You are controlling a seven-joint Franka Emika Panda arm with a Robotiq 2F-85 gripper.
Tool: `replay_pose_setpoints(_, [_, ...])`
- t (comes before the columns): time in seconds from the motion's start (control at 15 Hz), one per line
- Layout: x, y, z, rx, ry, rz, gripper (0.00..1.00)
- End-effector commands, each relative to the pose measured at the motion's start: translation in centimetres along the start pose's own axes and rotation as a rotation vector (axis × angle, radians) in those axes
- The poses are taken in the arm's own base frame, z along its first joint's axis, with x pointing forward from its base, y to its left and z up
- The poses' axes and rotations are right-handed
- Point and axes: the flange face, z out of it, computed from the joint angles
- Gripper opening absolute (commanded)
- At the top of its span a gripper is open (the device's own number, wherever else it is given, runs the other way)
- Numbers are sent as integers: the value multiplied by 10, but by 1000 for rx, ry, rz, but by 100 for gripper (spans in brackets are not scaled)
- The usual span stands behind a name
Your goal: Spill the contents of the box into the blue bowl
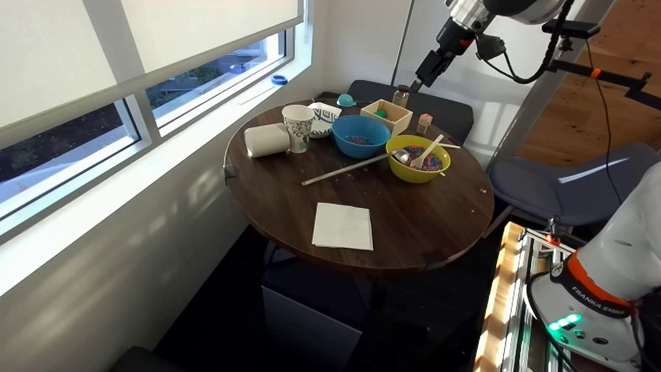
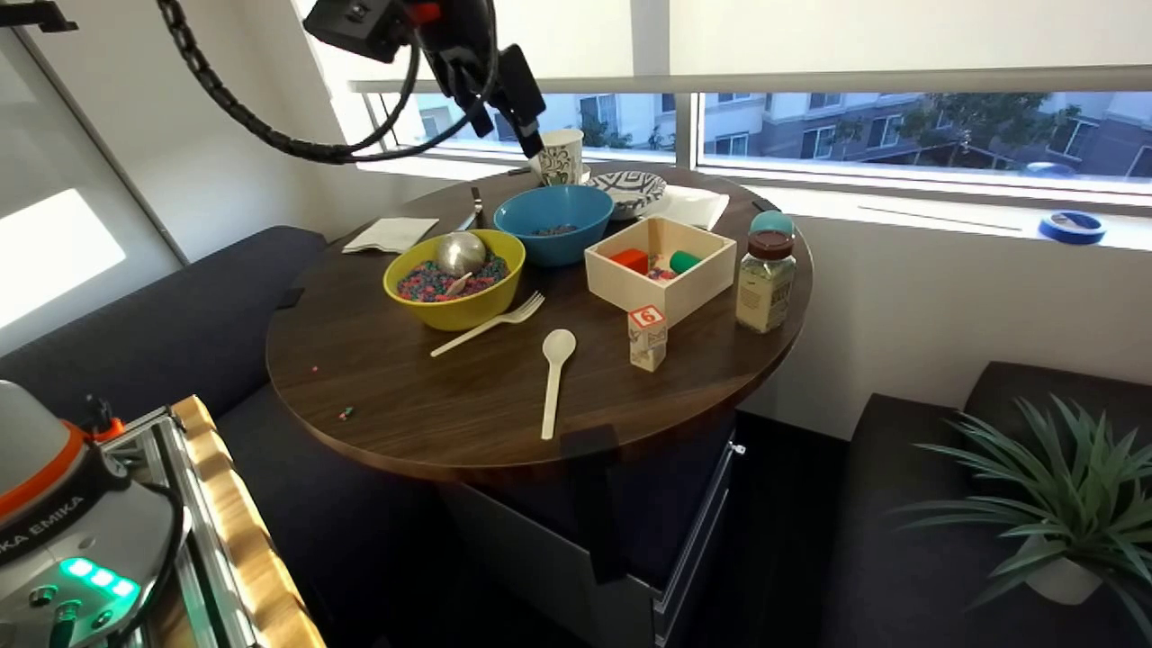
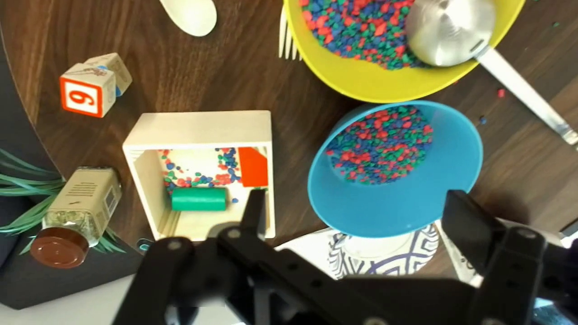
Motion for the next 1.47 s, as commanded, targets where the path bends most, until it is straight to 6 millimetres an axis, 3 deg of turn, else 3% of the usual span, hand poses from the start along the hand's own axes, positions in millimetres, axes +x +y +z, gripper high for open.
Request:
replay_pose_setpoints(0.0, [21,16,36,-19,3,40,100])
replay_pose_setpoints(0.27, [22,38,73,-27,-17,100,100])
replay_pose_setpoints(0.53, [23,60,87,-71,27,134,100])
replay_pose_setpoints(1.13, [23,60,87,-70,18,156,100])
replay_pose_setpoints(1.4, [37,56,107,-98,48,106,100])
